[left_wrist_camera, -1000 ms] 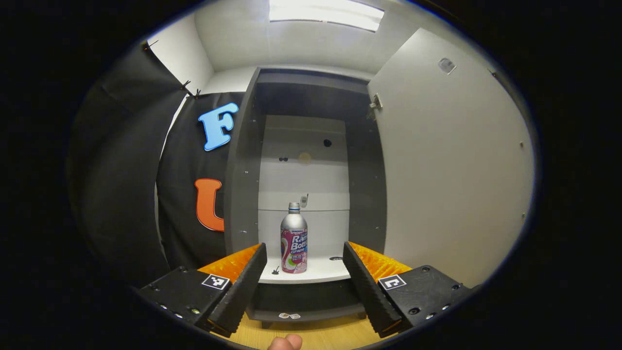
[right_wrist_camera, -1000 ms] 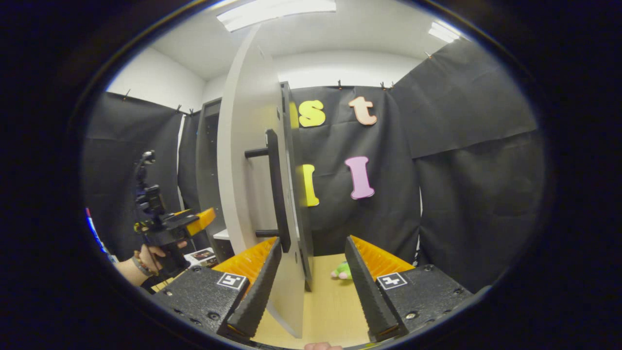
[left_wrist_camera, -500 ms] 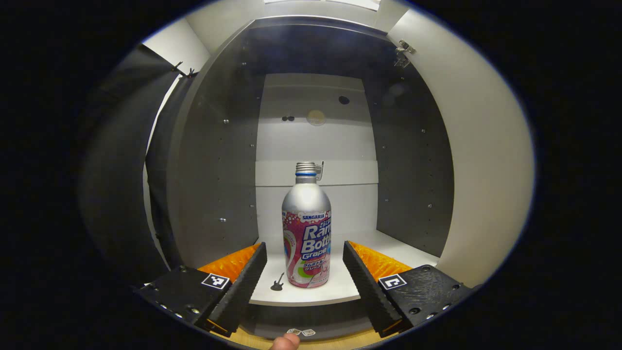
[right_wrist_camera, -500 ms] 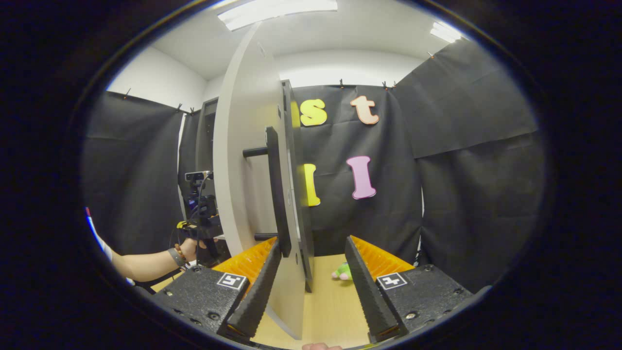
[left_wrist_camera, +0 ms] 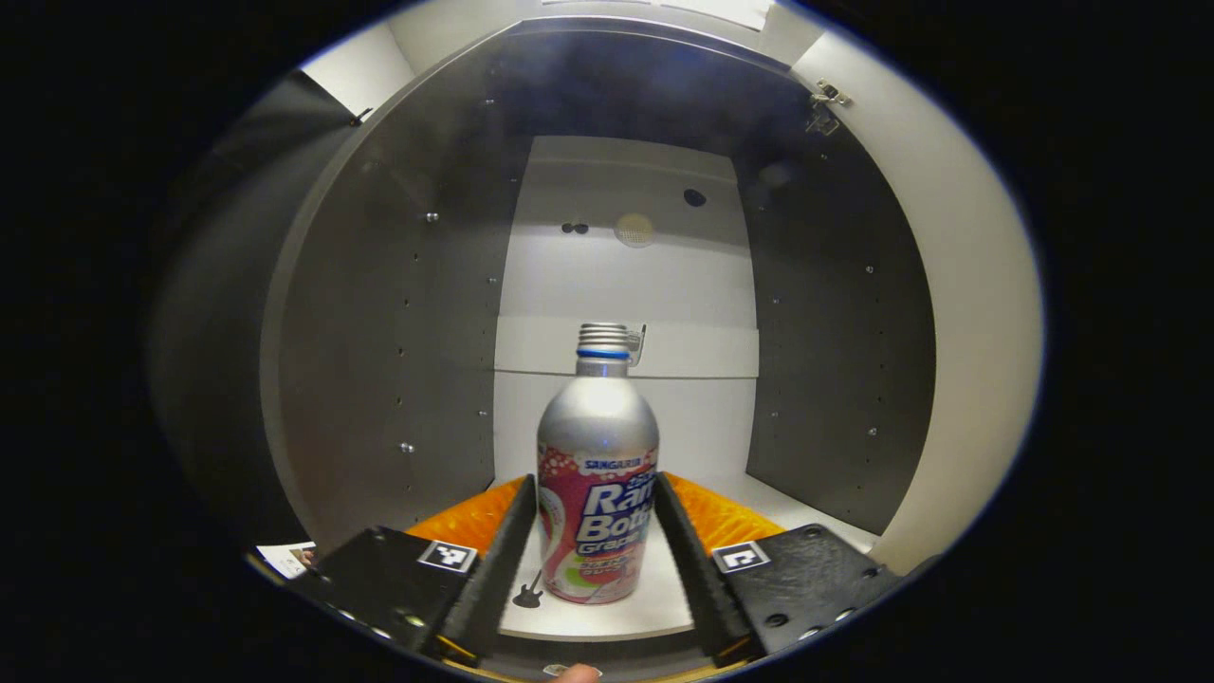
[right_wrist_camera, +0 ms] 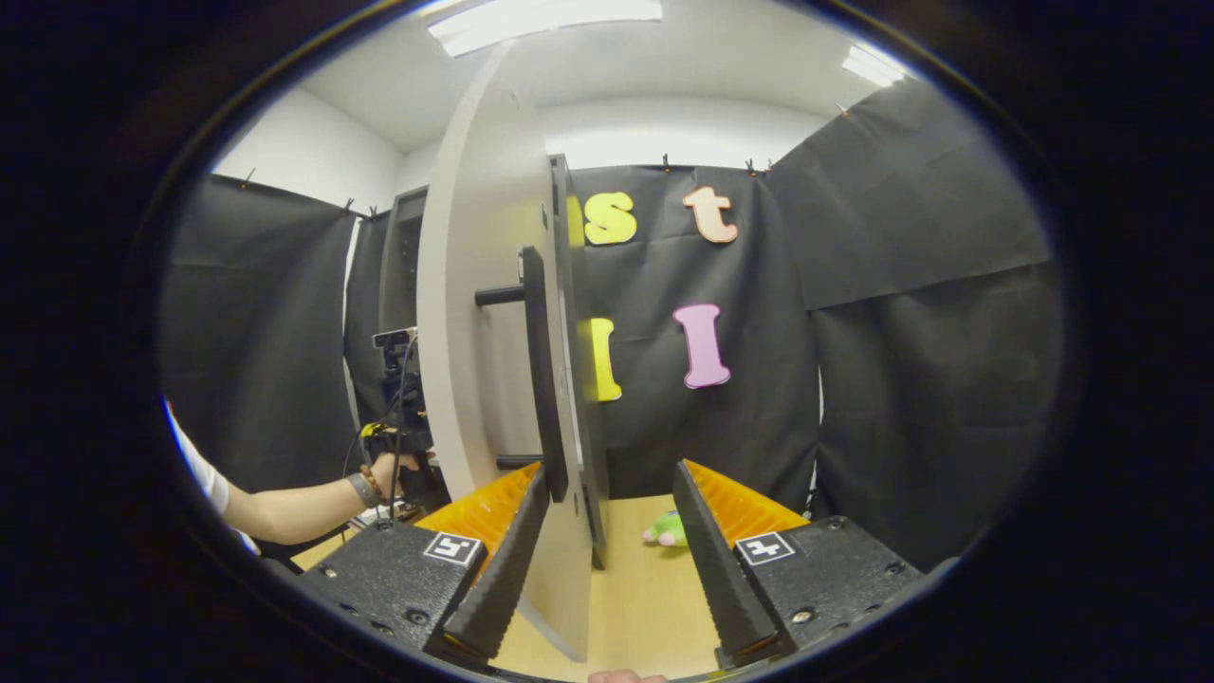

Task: Open the cabinet door with the right hand, grasp the bottle in the cabinet with the left hand and place it on the coaster, then close the cabinet door with the right hand.

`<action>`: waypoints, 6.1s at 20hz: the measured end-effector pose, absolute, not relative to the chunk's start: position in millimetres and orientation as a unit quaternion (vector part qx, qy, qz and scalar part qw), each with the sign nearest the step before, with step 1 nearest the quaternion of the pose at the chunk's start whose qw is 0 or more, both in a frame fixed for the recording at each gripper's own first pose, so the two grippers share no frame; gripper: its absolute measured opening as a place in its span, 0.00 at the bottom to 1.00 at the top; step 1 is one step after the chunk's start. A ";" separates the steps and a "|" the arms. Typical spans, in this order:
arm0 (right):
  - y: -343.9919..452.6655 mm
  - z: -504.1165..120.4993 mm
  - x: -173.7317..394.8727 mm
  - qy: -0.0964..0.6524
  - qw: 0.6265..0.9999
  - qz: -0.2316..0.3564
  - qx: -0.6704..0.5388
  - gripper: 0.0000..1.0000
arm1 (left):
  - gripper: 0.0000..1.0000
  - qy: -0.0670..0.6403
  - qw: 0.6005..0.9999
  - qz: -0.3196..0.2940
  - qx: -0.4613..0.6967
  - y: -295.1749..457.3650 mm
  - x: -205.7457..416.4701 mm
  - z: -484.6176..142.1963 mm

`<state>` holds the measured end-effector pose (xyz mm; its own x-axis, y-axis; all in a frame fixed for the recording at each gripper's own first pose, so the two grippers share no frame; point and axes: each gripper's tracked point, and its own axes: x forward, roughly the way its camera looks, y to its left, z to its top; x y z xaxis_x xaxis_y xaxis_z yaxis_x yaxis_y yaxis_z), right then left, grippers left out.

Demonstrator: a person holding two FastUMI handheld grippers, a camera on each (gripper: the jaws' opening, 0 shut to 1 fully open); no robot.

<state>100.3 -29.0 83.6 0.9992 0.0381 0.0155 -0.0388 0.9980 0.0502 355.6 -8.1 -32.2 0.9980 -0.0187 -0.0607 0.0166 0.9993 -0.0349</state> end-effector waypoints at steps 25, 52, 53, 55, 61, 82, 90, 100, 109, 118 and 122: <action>-29.0 83.7 100.0 -0.014 0.999 0.034 0.023 0.83 | 0.67 -0.020 0.996 0.050 0.066 71.4 83.0 -82.2; -28.5 83.9 100.9 -0.011 1.000 0.022 0.008 0.83 | 0.67 0.130 0.973 0.189 0.024 162.9 23.8 -304.7; -28.4 83.9 100.7 -0.011 1.000 0.022 0.007 0.83 | 0.68 0.130 0.973 0.189 0.023 161.3 20.2 -303.9; -28.8 84.4 100.4 -0.011 1.000 0.021 0.002 0.83 | 0.70 0.132 0.973 0.191 0.022 163.2 19.6 -306.9; -29.1 84.3 101.0 -0.014 1.000 0.021 0.008 0.83 | 0.72 0.148 0.972 0.184 0.016 159.1 6.0 -310.9; -28.7 83.7 99.9 -0.028 0.999 0.022 -0.001 0.83 | 0.80 0.075 0.994 0.076 0.024 90.6 1.1 -92.5; -29.9 95.9 90.1 -0.051 0.998 0.024 0.004 0.84 | 0.95 0.050 0.997 0.042 0.032 57.2 -3.9 -26.4; -66.8 99.4 114.1 -0.052 0.998 -0.004 0.031 0.90 | 0.95 0.054 0.998 -0.004 0.020 13.3 -11.3 -30.9; -62.1 101.5 130.9 -0.057 0.998 -0.013 0.023 0.87 | 0.94 0.051 0.998 -0.021 0.041 -6.1 -20.9 -35.1; -8.9 96.6 130.7 -0.048 0.997 0.041 0.039 0.87 | 0.94 0.053 0.998 -0.024 0.037 -2.2 -19.1 -33.3; 41.8 92.9 137.1 -0.041 0.994 0.090 0.036 0.87 | 0.94 0.055 0.998 -0.015 0.037 9.8 -20.3 -34.3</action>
<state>137.1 41.8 92.9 0.9805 0.1754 0.0886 -0.1812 0.9814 0.0634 -20.3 9.8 -34.3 0.9935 -0.0256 -0.1106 0.0337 0.9968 0.0720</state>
